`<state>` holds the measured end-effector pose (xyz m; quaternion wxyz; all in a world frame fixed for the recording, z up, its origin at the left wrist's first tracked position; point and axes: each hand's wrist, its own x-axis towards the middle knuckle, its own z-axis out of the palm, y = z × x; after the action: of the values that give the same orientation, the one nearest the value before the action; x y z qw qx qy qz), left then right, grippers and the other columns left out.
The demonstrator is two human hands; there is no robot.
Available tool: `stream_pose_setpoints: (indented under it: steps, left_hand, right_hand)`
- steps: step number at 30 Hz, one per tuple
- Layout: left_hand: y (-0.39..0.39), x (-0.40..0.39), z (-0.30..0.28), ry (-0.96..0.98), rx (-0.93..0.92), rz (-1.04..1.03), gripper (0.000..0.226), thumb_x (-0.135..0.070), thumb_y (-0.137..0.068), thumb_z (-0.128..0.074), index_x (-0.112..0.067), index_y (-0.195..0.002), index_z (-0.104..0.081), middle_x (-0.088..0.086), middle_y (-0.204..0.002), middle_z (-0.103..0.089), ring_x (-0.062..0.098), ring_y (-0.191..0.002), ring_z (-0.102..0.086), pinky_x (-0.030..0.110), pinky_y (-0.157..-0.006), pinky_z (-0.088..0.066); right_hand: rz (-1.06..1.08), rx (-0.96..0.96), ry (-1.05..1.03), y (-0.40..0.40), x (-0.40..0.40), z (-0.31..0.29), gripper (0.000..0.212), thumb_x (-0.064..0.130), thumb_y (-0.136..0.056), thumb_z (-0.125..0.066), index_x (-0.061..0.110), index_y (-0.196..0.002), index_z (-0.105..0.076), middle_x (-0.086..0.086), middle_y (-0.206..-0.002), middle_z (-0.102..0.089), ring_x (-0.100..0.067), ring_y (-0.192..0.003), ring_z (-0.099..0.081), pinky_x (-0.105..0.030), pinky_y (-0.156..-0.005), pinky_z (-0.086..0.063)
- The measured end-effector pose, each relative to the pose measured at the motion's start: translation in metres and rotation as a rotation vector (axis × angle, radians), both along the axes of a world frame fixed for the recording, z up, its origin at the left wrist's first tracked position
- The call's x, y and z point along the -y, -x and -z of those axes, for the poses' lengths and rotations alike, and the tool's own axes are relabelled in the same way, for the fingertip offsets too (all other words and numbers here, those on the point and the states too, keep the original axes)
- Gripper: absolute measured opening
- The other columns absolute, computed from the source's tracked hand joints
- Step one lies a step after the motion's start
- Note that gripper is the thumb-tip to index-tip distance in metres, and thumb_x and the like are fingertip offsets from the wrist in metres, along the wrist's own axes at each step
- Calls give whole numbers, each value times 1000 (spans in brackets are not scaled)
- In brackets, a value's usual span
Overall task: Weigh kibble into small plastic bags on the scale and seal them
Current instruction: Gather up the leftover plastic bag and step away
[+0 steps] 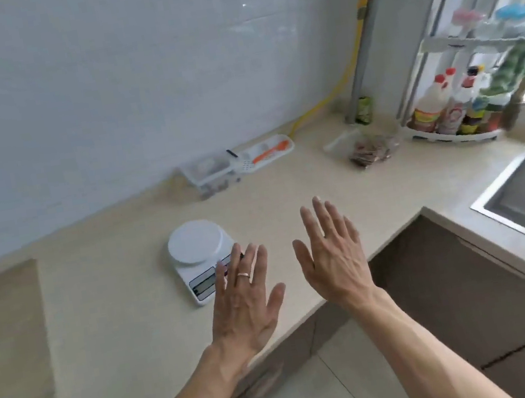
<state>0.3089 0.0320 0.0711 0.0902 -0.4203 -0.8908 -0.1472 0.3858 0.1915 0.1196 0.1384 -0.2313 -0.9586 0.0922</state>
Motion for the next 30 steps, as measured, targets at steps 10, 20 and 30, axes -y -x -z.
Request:
stream_pose_setpoints:
  steps: [10,20,30]
  left_hand:
    - [32,40,68,151,244,-460,65,-49,-93,-33,-8,-142,-41,12,-142,-52,33,-133,-46,54,-103,-39]
    - [54,34,101,183,437,-589,73,-56,-94,-13,-17,-155,0,5,-163,-4,23,-150,1,45,-119,-3]
    - [70,29,110,136,443,-630,74,-48,-98,-37,-15,-155,-1,2,-163,-4,19,-150,-3,45,-120,-7]
  right_hand:
    - [-432,297,119,100,23,96,76,54,-89,-5,22,-157,-15,-6,-166,-3,-27,-152,-6,-46,-120,-14]
    - [-516,444,139,139,24,134,70,57,-91,-4,34,-155,-21,-5,-166,6,-25,-152,6,-47,-121,-10]
    - [-528,467,198,159,20,145,47,47,-101,-39,42,-147,-34,-5,-166,3,-26,-152,9,-48,-121,-8]
